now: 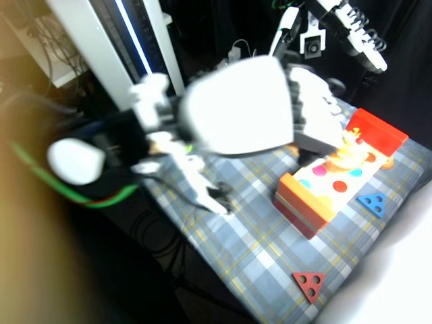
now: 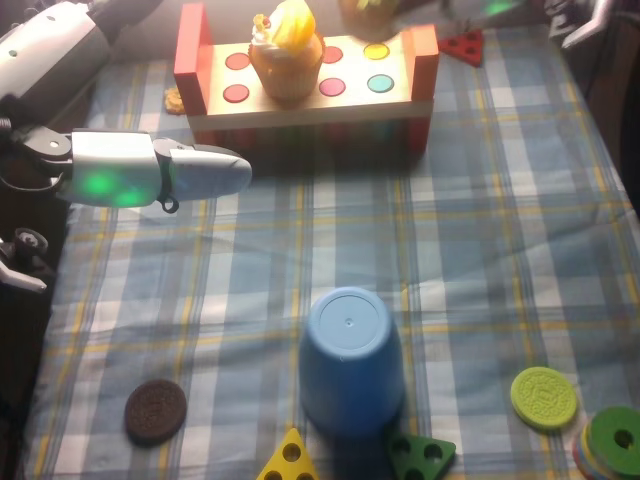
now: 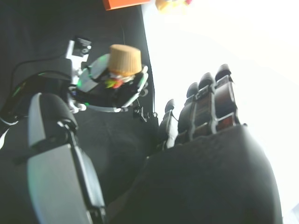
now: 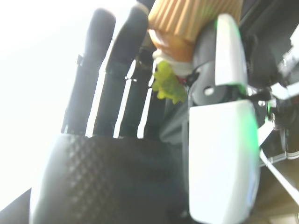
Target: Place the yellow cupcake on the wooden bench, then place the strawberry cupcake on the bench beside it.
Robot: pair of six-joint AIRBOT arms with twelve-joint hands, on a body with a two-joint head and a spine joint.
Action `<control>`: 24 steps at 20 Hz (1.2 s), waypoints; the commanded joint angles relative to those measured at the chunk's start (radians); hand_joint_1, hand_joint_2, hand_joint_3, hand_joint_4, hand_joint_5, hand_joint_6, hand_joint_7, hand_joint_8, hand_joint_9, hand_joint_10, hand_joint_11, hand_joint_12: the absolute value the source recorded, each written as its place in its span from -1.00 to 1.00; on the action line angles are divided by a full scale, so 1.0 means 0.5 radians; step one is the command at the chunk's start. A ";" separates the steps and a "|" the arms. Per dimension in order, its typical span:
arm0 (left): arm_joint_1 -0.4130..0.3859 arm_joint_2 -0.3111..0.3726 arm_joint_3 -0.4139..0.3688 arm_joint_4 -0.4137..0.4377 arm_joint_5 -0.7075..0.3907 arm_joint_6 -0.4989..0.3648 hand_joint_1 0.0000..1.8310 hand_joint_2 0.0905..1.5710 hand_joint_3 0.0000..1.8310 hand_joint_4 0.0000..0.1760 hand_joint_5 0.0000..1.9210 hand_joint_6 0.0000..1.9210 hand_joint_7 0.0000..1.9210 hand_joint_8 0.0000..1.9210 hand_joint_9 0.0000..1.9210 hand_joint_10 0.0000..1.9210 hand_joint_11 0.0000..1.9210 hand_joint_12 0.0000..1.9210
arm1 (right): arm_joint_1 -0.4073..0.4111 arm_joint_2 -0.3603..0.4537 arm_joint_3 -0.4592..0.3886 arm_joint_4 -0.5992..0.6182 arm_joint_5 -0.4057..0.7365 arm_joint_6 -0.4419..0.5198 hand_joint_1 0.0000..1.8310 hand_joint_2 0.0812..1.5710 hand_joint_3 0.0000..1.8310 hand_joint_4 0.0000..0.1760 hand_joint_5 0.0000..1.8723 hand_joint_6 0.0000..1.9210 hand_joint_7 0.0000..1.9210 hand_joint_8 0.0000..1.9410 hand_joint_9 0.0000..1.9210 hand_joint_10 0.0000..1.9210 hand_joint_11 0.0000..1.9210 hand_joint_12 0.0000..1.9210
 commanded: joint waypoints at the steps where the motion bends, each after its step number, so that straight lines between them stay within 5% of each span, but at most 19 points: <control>1: -0.025 -0.008 0.010 0.040 -0.221 -0.015 -0.08 -0.06 -1.00 1.00 -1.00 -1.00 -1.00 -1.00 -1.00 -1.00 -1.00 -1.00 | 0.048 -0.002 0.025 0.072 0.091 0.002 0.39 0.23 -1.00 -0.73 0.31 -0.44 0.39 -0.58 0.23 -0.27 -0.21 0.47; 2: -0.031 -0.011 0.015 0.046 -0.213 -0.016 -0.09 -0.07 -1.00 1.00 -1.00 -1.00 -1.00 -1.00 -1.00 -1.00 -1.00 -1.00 | 0.053 -0.040 0.056 0.038 0.034 0.005 0.41 0.25 -1.00 -1.00 0.37 -0.75 0.30 -0.22 0.25 0.34 -0.03 0.87; 3: -0.034 -0.014 0.018 0.050 -0.213 -0.018 -0.09 -0.07 -1.00 1.00 -1.00 -1.00 -1.00 -1.00 -1.00 -1.00 -1.00 -1.00 | 0.054 -0.058 0.073 0.015 0.000 0.005 0.40 0.31 -1.00 -1.00 0.40 -0.89 0.10 0.16 -0.01 0.68 -0.16 0.97; 4: -0.037 -0.016 0.022 0.054 -0.213 -0.022 -0.09 -0.07 -1.00 1.00 -1.00 -1.00 -1.00 -1.00 -1.00 -1.00 -1.00 -1.00 | 0.055 -0.085 0.093 -0.023 -0.050 0.006 0.41 0.29 -1.00 -1.00 0.45 -0.94 0.14 0.08 -0.06 0.72 -0.20 0.99; 5: -0.039 -0.017 0.025 0.056 -0.213 -0.025 -0.09 -0.07 -1.00 1.00 -1.00 -1.00 -1.00 -1.00 -1.00 -1.00 -1.00 -1.00 | 0.056 -0.099 0.103 -0.034 -0.071 0.006 0.41 0.22 -1.00 -1.00 0.48 -0.89 0.38 -0.44 0.04 0.55 -0.27 0.91; 6: -0.042 -0.018 0.029 0.061 -0.213 -0.034 -0.10 -0.07 -1.00 1.00 -0.99 -1.00 -1.00 -1.00 -1.00 -1.00 -1.00 -1.00 | 0.056 -0.119 0.117 -0.047 -0.099 0.006 0.40 0.21 -1.00 -1.00 0.38 -0.58 0.52 -0.83 0.18 0.61 0.04 0.92; 7: -0.044 -0.019 0.030 0.064 -0.213 -0.037 -0.12 -0.06 -1.00 1.00 -0.99 -1.00 -1.00 -1.00 -1.00 -1.00 -1.00 -1.00 | 0.056 -0.130 0.126 -0.050 -0.112 0.006 0.39 0.22 -1.00 -0.83 0.31 -0.37 0.53 -0.94 0.20 0.61 0.09 0.90; 8: -0.049 -0.023 0.032 0.070 -0.213 -0.040 -0.10 -0.07 -1.00 1.00 -0.99 -1.00 -1.00 -1.00 -1.00 -1.00 -1.00 -1.00 | 0.056 -0.147 0.139 -0.051 -0.133 0.006 0.40 0.22 -1.00 -0.84 0.35 -0.41 0.52 -0.96 0.23 0.75 0.24 0.98; 9: -0.053 -0.026 0.032 0.075 -0.211 -0.040 -0.11 -0.08 -1.00 1.00 -0.98 -0.99 -1.00 -1.00 -1.00 -1.00 -1.00 -1.00 | 0.056 -0.161 0.151 -0.051 -0.149 0.006 0.40 0.20 -1.00 -0.60 0.43 -0.60 0.53 -0.93 0.25 0.85 0.34 1.00; 10: -0.054 -0.026 0.032 0.077 -0.209 -0.040 -0.13 -0.08 -1.00 1.00 -0.99 -1.00 -1.00 -1.00 -1.00 -1.00 -1.00 -1.00 | 0.056 -0.174 0.163 -0.051 -0.166 0.006 0.39 0.21 -1.00 -0.57 0.46 -0.69 0.38 -0.60 0.21 0.85 0.31 1.00; 11: -0.055 -0.027 0.033 0.077 -0.207 -0.040 -0.13 -0.08 -1.00 1.00 -0.98 -1.00 -1.00 -1.00 -1.00 -1.00 -1.00 -1.00 | 0.056 -0.188 0.175 -0.051 -0.182 0.007 0.39 0.23 -1.00 -0.53 0.39 -0.54 0.35 -0.57 0.23 0.86 0.31 1.00; 12: -0.057 -0.030 0.035 0.077 -0.207 -0.042 -0.12 -0.09 -1.00 1.00 -0.99 -1.00 -1.00 -1.00 -1.00 -1.00 -1.00 -1.00 | 0.056 -0.209 0.191 -0.051 -0.198 0.010 0.38 0.24 -1.00 -0.82 0.33 -0.39 0.33 -0.59 0.20 0.79 0.24 1.00; 14: -0.062 -0.035 0.038 0.079 -0.202 -0.046 -0.15 -0.08 -1.00 1.00 -0.99 -1.00 -0.99 -1.00 -1.00 -1.00 -1.00 -1.00 | 0.056 -0.244 0.216 -0.051 -0.212 0.025 0.38 0.25 -1.00 -0.79 0.40 -0.59 0.24 -0.32 0.12 0.50 0.05 0.86; 15: -0.066 -0.039 0.040 0.080 -0.199 -0.046 -0.15 -0.08 -1.00 1.00 -0.99 -1.00 -0.99 -1.00 -1.00 -1.00 -1.00 -1.00 | 0.056 -0.268 0.232 -0.042 -0.213 0.035 0.40 0.28 -1.00 -1.00 0.42 -0.80 0.13 0.04 0.11 0.60 0.06 0.95; 18: -0.077 -0.049 0.048 0.084 -0.187 -0.046 -0.15 -0.09 -1.00 1.00 -0.98 -1.00 -0.99 -1.00 -1.00 -1.00 -1.00 -1.00 | 0.056 -0.303 0.245 -0.036 -0.216 0.036 0.34 0.24 -1.00 -1.00 0.39 -0.62 0.13 0.30 0.21 0.98 0.31 1.00; 20: -0.079 -0.052 0.048 0.085 -0.181 -0.046 -0.18 -0.07 -1.00 1.00 -0.98 -1.00 -0.99 -1.00 -1.00 -1.00 -1.00 -1.00 | 0.056 -0.309 0.245 -0.037 -0.216 0.036 0.37 0.30 -0.99 -1.00 0.32 -0.57 0.07 0.15 -0.01 0.59 -0.13 0.91; 21: -0.079 -0.052 0.048 0.085 -0.178 -0.046 -0.18 -0.07 -1.00 1.00 -0.97 -1.00 -0.99 -1.00 -1.00 -1.00 -1.00 -1.00 | 0.056 -0.309 0.245 -0.037 -0.216 0.036 0.39 0.32 -1.00 -1.00 0.31 -0.64 0.06 0.21 -0.06 0.68 -0.16 0.98; 23: -0.079 -0.051 0.047 0.085 -0.176 -0.046 -0.15 -0.08 -1.00 1.00 -0.96 -0.99 -0.99 -1.00 -1.00 -1.00 -1.00 -1.00 | 0.056 -0.309 0.243 -0.041 -0.218 0.036 0.36 0.32 -1.00 -1.00 0.24 -0.42 0.09 0.02 -0.07 0.13 -0.37 0.70; 24: -0.079 -0.050 0.047 0.085 -0.180 -0.046 -0.17 -0.08 -1.00 1.00 -0.97 -1.00 -0.99 -1.00 -1.00 -1.00 -1.00 -1.00 | 0.055 -0.308 0.240 -0.043 -0.222 0.036 0.35 0.32 -0.99 -0.80 0.14 -0.17 0.17 -0.18 0.00 -0.27 -0.42 0.34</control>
